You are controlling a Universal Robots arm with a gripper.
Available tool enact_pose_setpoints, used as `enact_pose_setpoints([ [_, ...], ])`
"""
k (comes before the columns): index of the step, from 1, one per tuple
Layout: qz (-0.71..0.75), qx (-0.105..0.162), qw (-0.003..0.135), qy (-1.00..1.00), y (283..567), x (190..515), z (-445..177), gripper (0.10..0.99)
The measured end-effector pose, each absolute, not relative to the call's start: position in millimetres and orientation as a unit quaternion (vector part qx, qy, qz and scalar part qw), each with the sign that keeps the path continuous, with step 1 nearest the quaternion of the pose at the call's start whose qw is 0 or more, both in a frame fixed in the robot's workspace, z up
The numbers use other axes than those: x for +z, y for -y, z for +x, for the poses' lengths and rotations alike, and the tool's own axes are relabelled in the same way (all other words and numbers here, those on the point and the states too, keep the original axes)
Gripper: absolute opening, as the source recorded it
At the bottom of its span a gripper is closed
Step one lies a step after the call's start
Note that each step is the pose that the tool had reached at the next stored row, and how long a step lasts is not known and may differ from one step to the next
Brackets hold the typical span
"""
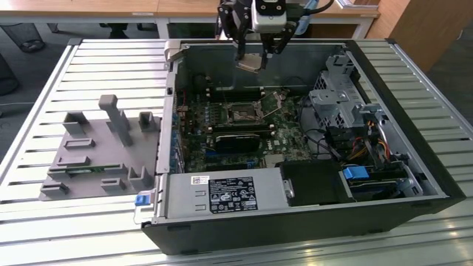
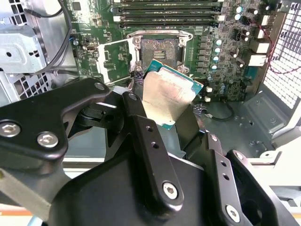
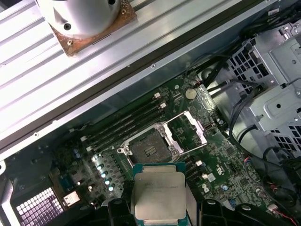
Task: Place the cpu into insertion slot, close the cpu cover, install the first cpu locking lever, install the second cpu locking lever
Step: 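Place the cpu into insertion slot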
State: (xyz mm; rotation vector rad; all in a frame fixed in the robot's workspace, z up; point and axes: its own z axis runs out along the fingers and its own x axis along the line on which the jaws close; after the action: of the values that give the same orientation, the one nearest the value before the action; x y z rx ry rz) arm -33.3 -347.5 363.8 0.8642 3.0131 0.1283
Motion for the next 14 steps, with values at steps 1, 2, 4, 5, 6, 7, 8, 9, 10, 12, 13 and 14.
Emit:
enact_pose_setpoints([
  [1,0.277,0.041,0.002,-0.960,347.5,363.8,-33.3,0.525],
  [2,0.279,0.041,0.002,-0.960,347.5,363.8,-33.3,0.525],
  [4,0.282,0.041,0.002,-0.959,347.5,363.8,-33.3,0.525],
  [5,0.283,0.041,0.003,-0.958,347.5,363.7,-33.3,0.525],
  [6,0.285,0.041,0.003,-0.958,347.5,363.7,-33.3,0.525],
  [7,0.286,0.041,0.003,-0.957,347.5,363.7,-33.3,0.525],
  [8,0.288,0.041,0.003,-0.957,347.5,363.7,-33.3,0.525],
  [9,0.289,0.041,0.003,-0.956,347.5,363.7,-33.3,0.525],
  [10,0.291,0.041,0.003,-0.956,347.5,363.7,-33.3,0.525],
  [12,0.294,0.041,0.003,-0.955,347.5,363.7,-33.3,0.525],
  [13,0.295,0.041,0.003,-0.955,347.5,363.7,-33.3,0.525],
  [14,0.297,0.041,0.003,-0.954,347.5,363.7,-33.3,0.525],
])
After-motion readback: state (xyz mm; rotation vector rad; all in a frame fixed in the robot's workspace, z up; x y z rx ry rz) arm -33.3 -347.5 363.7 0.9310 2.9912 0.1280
